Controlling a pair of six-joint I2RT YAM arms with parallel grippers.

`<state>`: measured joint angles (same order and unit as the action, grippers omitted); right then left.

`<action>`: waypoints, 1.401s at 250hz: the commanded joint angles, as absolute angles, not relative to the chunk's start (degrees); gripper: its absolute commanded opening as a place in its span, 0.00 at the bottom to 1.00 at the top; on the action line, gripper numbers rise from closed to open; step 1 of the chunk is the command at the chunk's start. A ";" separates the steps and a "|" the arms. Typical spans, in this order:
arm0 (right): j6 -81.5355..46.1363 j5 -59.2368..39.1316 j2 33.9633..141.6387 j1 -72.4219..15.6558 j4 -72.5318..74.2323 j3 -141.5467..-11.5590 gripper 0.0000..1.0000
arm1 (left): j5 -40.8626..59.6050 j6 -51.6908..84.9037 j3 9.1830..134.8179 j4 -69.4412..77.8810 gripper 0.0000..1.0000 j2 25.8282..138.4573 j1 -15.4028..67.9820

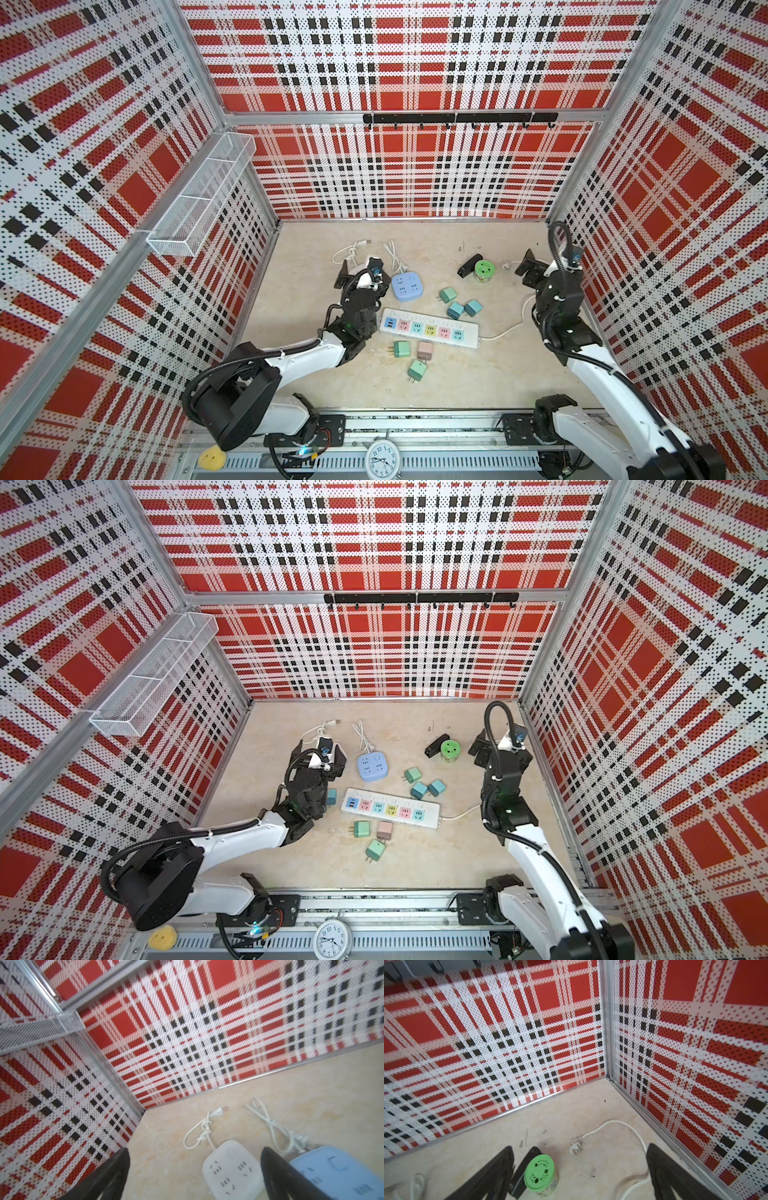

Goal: Insert the plug
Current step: 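Raise both arms and move the right gripper over the teal plug adapters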

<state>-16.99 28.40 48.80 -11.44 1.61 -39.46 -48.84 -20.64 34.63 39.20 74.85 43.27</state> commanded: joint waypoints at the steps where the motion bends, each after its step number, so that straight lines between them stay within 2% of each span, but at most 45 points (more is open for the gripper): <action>1: -24.76 22.54 42.32 -11.36 -17.72 -40.79 1.00 | -49.09 -11.22 43.75 16.31 0.99 67.29 45.66; 21: -24.53 17.28 36.92 -11.25 -18.15 -40.18 1.00 | -35.78 -1.08 51.19 -4.47 0.99 63.54 43.49; 36: -24.73 14.69 33.17 -11.20 -18.45 -39.60 1.00 | -27.80 -0.04 51.97 -6.59 0.99 61.17 42.04; 82: -30.55 11.75 26.49 -11.25 -21.04 -38.11 1.00 | -27.87 8.71 48.23 -7.94 0.99 51.81 40.04; 126: -32.72 0.70 33.65 -11.32 -24.16 -39.99 1.00 | -17.50 19.69 40.00 -7.90 0.99 41.40 29.11; 165: -33.09 -4.57 43.63 -11.84 -25.84 -41.37 1.00 | -11.70 21.86 31.41 -6.77 0.99 34.98 21.60; 229: -33.39 -0.90 52.76 -15.23 -25.71 -40.17 0.88 | -15.44 23.56 25.68 -9.58 0.99 38.48 17.75; 280: -34.25 1.34 63.00 -18.64 -25.13 -42.69 0.81 | -19.58 23.82 22.05 -4.21 0.99 45.28 17.75; 350: -34.26 3.67 77.17 -19.89 -24.31 -48.37 0.78 | -21.19 24.37 19.47 0.66 0.99 47.66 17.92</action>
<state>-33.74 1.28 73.54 -19.55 -26.20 -45.12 -19.16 22.98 20.05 -3.60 48.71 18.04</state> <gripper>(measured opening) 0.787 0.993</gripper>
